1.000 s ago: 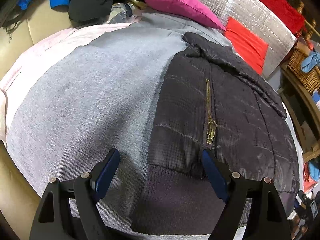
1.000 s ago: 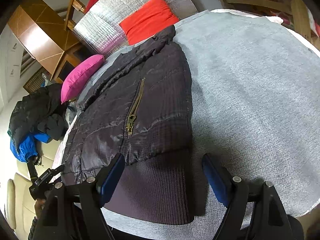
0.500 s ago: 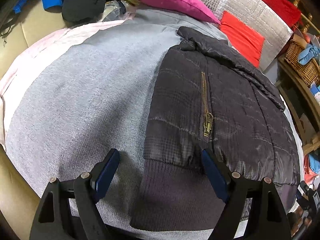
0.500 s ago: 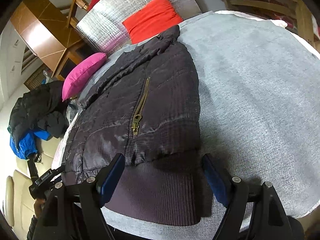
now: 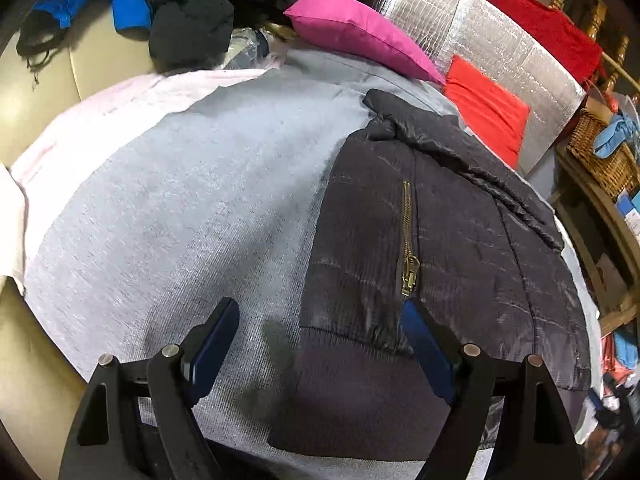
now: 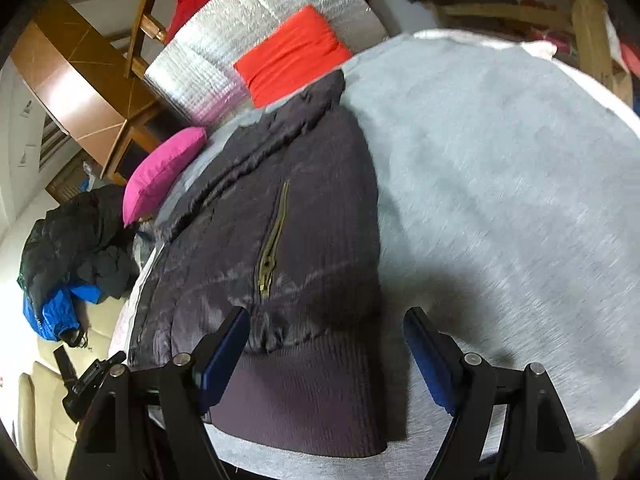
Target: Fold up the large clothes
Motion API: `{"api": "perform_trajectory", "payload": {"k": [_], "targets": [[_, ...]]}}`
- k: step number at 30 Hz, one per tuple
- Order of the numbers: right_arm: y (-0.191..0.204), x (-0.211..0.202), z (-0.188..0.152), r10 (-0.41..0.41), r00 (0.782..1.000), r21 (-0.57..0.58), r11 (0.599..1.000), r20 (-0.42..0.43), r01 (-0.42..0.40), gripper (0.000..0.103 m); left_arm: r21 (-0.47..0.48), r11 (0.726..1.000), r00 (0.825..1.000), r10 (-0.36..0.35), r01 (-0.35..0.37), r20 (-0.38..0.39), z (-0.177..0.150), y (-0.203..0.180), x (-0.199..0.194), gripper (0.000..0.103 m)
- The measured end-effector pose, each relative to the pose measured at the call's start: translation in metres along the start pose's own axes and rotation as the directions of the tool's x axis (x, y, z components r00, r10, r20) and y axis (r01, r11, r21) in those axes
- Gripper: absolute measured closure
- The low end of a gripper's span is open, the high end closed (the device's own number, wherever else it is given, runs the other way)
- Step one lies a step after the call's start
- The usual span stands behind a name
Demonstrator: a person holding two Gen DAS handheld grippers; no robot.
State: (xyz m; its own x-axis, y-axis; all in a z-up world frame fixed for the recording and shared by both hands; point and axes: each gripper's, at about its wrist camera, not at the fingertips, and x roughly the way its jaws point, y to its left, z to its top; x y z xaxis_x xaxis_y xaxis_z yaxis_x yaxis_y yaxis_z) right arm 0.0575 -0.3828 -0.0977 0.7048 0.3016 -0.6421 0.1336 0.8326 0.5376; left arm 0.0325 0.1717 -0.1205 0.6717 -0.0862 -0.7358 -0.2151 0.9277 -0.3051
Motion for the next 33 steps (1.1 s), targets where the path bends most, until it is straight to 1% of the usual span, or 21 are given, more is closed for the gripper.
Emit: {"api": "perform_trajectory", "payload": {"k": [4, 6, 9, 12, 15, 19, 21, 22, 24, 26, 27, 28, 29, 30, 31, 33], "targets": [[0.013, -0.007, 0.02, 0.026, 0.999, -0.033, 0.999, 0.023, -0.025, 0.021, 0.08, 0.997, 1.0, -0.001, 0.001, 0.007, 0.002, -0.02, 0.001, 0.019], [0.026, -0.005, 0.029, 0.058, 0.998, -0.065, 0.996, 0.023, -0.056, 0.021, 0.121, 0.993, 1.0, -0.004, 0.003, 0.012, 0.003, -0.03, 0.002, 0.019], [0.038, 0.01, 0.04, 0.079, 0.997, -0.087, 0.993, -0.011, -0.079, 0.021, 0.159, 0.987, 0.999, -0.025, 0.022, 0.02, 0.009, -0.044, 0.008, 0.019], [0.057, 0.03, 0.062, 0.104, 0.994, -0.115, 0.988, -0.033, -0.107, 0.021, 0.188, 0.982, 0.999, -0.021, 0.015, 0.027, 0.014, -0.051, 0.022, 0.019], [0.08, 0.053, 0.093, 0.141, 0.989, -0.134, 0.98, -0.04, -0.145, 0.021, 0.193, 0.981, 1.0, -0.006, 0.003, 0.017, 0.011, -0.048, 0.036, 0.019], [0.111, 0.097, 0.148, 0.207, 0.977, -0.117, 0.97, -0.05, -0.212, 0.021, 0.162, 0.986, 0.999, -0.046, 0.041, 0.028, 0.012, -0.042, 0.038, 0.019], [0.12, 0.127, 0.18, 0.23, 0.972, -0.075, 0.969, -0.052, -0.233, 0.021, 0.141, 0.988, 0.998, -0.061, 0.057, 0.023, 0.012, -0.039, 0.04, 0.019], [0.119, 0.145, 0.196, 0.242, 0.969, -0.035, 0.969, -0.051, -0.244, 0.021, 0.135, 0.989, 0.998, -0.067, 0.063, 0.024, 0.013, -0.038, 0.041, 0.018], [0.115, 0.179, 0.221, 0.271, 0.961, 0.051, 0.962, -0.053, -0.268, 0.021, 0.118, 0.99, 0.996, -0.08, 0.077, 0.025, 0.014, -0.036, 0.042, 0.018], [0.104, 0.209, 0.24, 0.278, 0.96, 0.129, 0.954, -0.041, -0.271, 0.021, 0.097, 0.991, 0.995, -0.094, 0.092, 0.021, 0.016, -0.032, 0.044, 0.018], [0.096, 0.223, 0.245, 0.276, 0.96, 0.16, 0.95, -0.037, -0.267, 0.021, 0.089, 0.991, 0.995, -0.1, 0.098, 0.019, 0.016, -0.031, 0.045, 0.017], [0.084, 0.234, 0.247, 0.256, 0.966, 0.195, 0.95, -0.033, -0.245, 0.021, 0.08, 0.991, 0.994, -0.108, 0.106, 0.018, 0.017, -0.03, 0.046, 0.017], [0.07, 0.247, 0.246, 0.229, 0.972, 0.245, 0.946, -0.042, -0.213, 0.021, 0.07, 0.991, 0.993, -0.115, 0.113, 0.018, 0.017, -0.028, 0.046, 0.016], [0.055, 0.258, 0.242, 0.225, 0.973, 0.297, 0.934, -0.059, -0.198, 0.022, 0.061, 0.991, 0.992, -0.122, 0.121, 0.018, 0.018, -0.027, 0.046, 0.016], [0.044, 0.263, 0.237, 0.252, 0.966, 0.333, 0.916, -0.052, -0.222, 0.024, 0.054, 0.99, 0.992, -0.128, 0.126, 0.018, 0.019, -0.025, 0.047, 0.016], [0.044, 0.254, 0.235, 0.282, 0.959, 0.33, 0.908, -0.027, -0.258, 0.023, 0.043, 0.99, 0.99, -0.138, 0.137, 0.02, 0.02, -0.023, 0.048, 0.015]]}}
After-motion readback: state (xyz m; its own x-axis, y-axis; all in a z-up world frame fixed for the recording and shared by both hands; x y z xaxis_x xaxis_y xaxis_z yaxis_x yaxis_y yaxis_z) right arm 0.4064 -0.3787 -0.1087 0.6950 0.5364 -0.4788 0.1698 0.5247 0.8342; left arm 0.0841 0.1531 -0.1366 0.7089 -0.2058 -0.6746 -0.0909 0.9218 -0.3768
